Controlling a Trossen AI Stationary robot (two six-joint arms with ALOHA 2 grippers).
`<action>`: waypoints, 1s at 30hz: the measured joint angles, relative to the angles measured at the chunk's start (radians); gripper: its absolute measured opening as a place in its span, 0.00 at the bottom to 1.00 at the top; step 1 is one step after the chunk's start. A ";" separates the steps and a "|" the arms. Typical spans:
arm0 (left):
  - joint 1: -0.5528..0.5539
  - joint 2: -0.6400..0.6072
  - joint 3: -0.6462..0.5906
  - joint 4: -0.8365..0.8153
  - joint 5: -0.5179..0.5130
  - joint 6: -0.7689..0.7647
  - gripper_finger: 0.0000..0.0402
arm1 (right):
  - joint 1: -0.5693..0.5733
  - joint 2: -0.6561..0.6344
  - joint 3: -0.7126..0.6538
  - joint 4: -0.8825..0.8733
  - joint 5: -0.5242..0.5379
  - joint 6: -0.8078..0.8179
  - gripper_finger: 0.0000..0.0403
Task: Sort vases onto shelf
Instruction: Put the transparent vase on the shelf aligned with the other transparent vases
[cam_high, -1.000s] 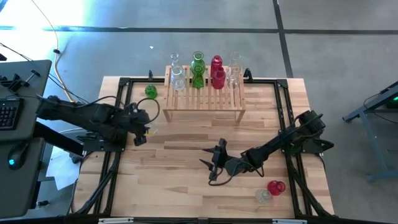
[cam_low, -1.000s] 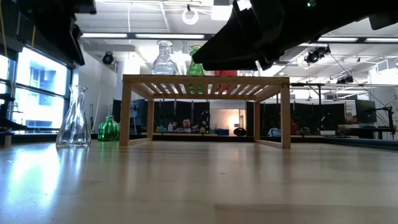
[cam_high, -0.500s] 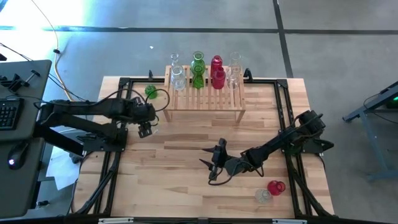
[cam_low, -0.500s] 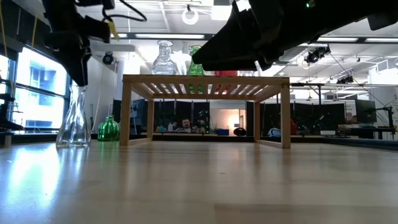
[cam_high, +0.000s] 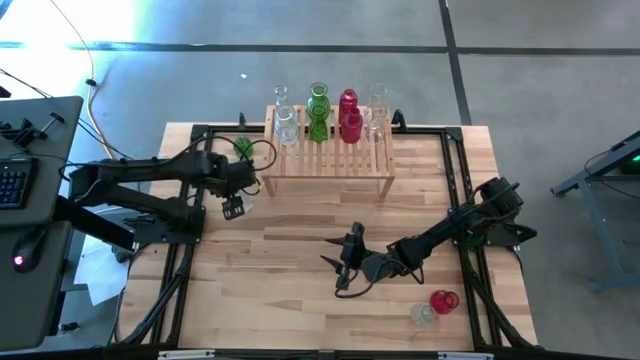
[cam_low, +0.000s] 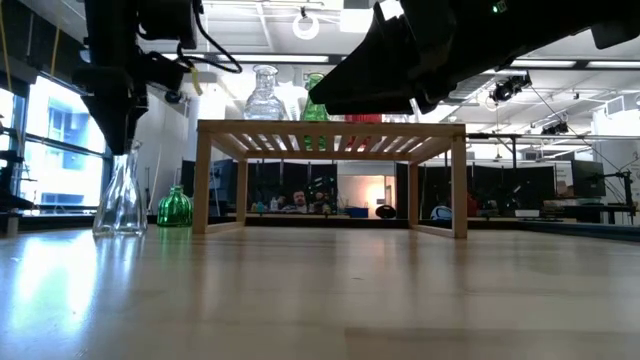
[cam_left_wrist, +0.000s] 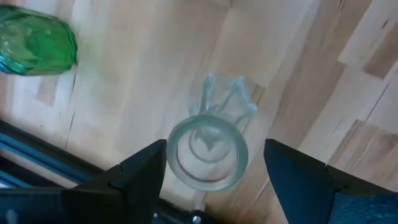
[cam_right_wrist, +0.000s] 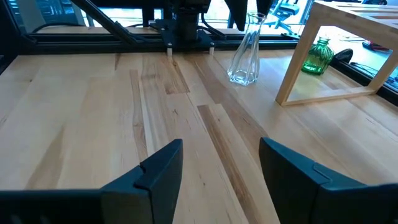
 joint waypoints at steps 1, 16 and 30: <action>0.000 0.002 0.000 -0.008 0.000 0.000 0.63 | 0.000 0.000 0.000 0.000 0.000 0.000 0.49; -0.019 0.006 0.000 -0.027 0.058 0.069 0.10 | 0.000 0.000 0.000 -0.015 0.000 0.007 0.49; -0.149 0.006 0.000 0.020 0.059 0.031 0.01 | 0.026 0.000 0.000 -0.018 -0.001 -0.008 0.49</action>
